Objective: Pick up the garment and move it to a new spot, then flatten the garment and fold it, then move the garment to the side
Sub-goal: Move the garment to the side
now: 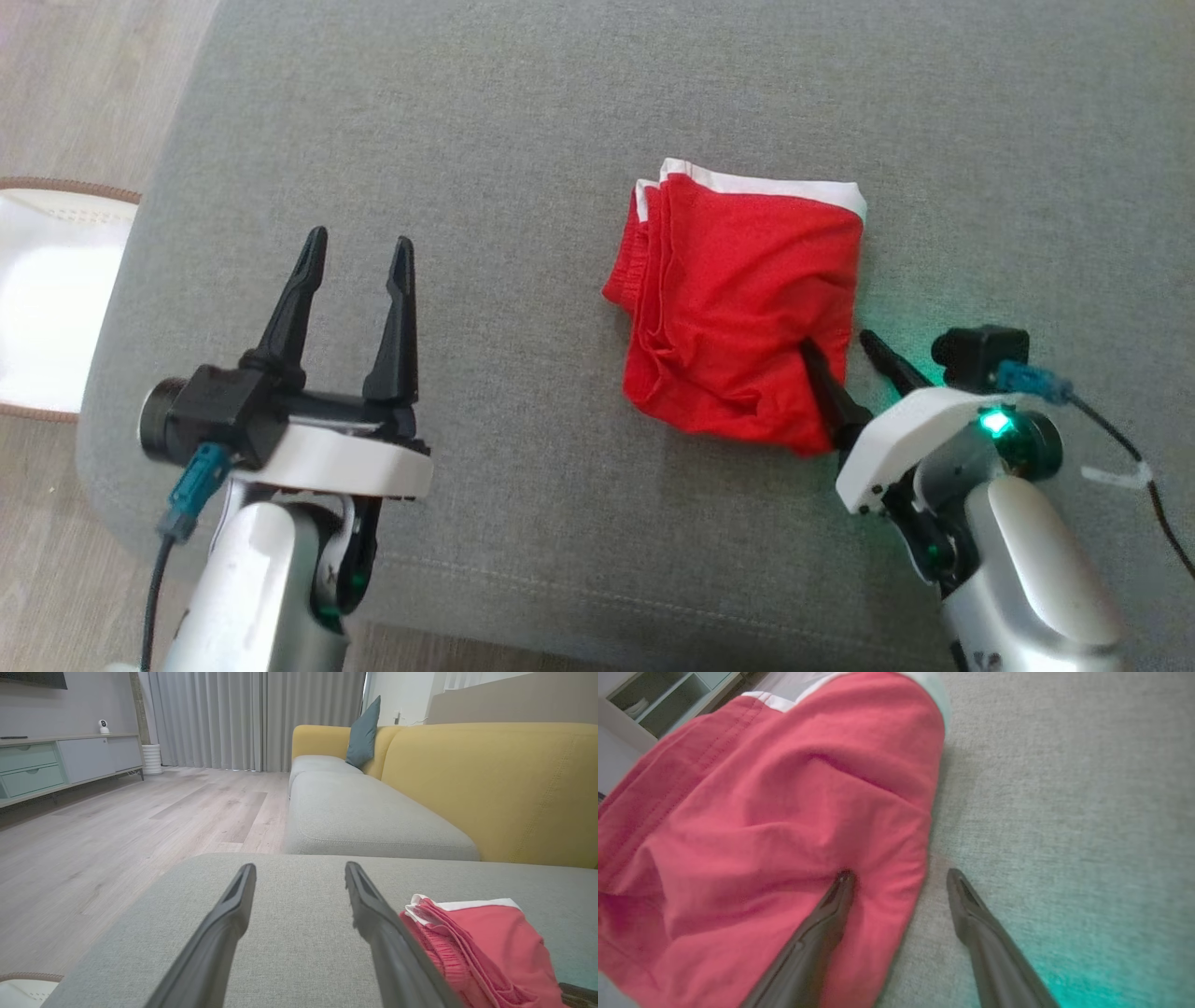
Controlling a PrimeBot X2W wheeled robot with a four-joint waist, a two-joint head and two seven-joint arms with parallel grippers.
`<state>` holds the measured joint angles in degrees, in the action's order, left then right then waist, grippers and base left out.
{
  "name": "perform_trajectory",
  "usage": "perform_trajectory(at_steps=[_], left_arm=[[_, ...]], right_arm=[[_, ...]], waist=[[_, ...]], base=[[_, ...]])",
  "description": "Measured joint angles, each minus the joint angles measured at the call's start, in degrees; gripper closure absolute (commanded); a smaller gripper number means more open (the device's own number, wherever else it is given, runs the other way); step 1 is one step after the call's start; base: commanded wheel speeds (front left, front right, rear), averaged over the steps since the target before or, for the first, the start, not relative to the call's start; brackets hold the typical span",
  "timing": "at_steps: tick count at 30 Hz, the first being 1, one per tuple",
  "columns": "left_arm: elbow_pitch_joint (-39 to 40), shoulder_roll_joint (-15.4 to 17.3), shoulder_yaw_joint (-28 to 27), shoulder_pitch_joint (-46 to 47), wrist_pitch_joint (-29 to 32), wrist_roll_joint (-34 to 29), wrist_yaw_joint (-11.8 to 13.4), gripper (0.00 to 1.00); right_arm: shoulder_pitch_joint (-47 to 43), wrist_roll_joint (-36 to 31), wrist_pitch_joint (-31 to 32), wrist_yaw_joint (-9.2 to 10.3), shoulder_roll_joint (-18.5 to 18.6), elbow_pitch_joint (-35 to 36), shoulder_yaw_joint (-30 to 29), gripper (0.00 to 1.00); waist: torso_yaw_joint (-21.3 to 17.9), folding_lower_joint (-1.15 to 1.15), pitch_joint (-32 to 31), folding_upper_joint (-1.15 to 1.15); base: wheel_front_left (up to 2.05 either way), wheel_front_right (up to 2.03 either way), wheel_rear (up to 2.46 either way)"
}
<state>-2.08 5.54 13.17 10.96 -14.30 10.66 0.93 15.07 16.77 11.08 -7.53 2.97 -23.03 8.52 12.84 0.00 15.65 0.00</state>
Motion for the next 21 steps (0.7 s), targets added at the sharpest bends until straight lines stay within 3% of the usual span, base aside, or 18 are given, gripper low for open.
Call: perform_trajectory(at_steps=[1,2,3,10,15,21], left_arm=[[0.01,-0.13,-0.04,0.00,0.00,0.00,0.00,0.00],[0.08,-0.21,-0.04,0.00,0.00,-0.02,-0.04,0.00],[0.12,-0.27,-0.07,-0.02,0.00,-0.13,-0.43,0.00],[0.25,-0.40,-0.83,-0.05,-0.01,-0.83,-0.77,0.00],[0.27,-0.38,-1.13,-0.26,-0.01,-1.09,-0.99,0.00],[2.07,-0.09,-1.66,-0.42,-0.41,-1.60,-1.53,0.00]], right_arm=[[0.48,0.66,0.74,0.00,0.01,-0.36,0.20,0.23],[0.83,1.22,1.26,0.00,0.05,-0.63,0.42,0.65],[0.92,1.75,1.71,0.00,0.13,-0.71,0.67,1.00],[0.90,1.85,3.28,0.00,0.22,0.21,2.20,1.00],[0.19,-1.59,4.92,0.00,0.18,2.50,2.32,1.00],[-3.89,-4.46,7.71,0.00,1.66,7.56,1.89,1.00]], waist=[[0.00,0.00,-0.01,0.00],[-0.03,0.00,-0.04,0.00],[-0.09,0.00,-0.08,0.00],[-1.31,0.00,-0.11,0.00],[-3.01,0.00,-0.65,0.00],[-8.23,0.00,-0.46,0.00]], base=[[0.00,0.00,0.00],[0.00,0.00,0.00],[0.00,0.00,0.00],[0.00,0.00,0.00],[0.00,0.00,0.00],[0.00,0.00,0.00]])
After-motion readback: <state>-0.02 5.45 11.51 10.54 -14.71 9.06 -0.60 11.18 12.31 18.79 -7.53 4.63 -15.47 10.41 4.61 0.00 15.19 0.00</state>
